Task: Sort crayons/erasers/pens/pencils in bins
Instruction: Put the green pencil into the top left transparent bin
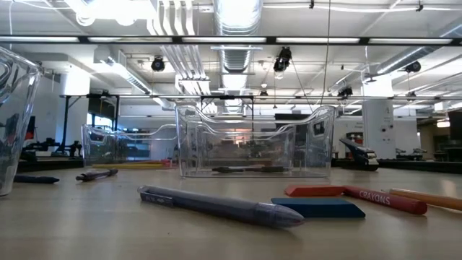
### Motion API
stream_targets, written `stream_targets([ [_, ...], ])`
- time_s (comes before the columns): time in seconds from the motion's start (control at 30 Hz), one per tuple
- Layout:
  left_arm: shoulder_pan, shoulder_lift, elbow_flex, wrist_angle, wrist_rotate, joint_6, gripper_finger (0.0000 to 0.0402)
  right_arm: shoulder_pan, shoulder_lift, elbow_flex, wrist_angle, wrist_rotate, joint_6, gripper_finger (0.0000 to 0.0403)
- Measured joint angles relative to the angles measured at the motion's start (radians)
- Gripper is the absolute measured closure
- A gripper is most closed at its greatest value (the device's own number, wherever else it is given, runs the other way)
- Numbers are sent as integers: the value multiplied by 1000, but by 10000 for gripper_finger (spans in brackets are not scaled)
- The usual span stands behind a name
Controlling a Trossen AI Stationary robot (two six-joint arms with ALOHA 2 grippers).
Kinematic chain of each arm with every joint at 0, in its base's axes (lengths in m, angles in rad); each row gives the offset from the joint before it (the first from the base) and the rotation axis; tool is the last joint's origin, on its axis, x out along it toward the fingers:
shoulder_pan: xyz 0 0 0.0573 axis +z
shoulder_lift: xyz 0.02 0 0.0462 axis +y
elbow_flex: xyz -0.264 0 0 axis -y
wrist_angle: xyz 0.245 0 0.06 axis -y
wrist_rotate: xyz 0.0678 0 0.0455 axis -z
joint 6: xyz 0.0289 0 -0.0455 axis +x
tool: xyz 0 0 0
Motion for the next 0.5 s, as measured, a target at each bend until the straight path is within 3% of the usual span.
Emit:
stream_targets([
  [0.3, 8, 28, 5, -4, -42, -6, 132, 0, -21, 0, -3, 5, -23, 380],
  [0.5, 26, 46, 5, -5, -60, -33, 105, 0, -11, 0, -3, -6, -19, 380],
])
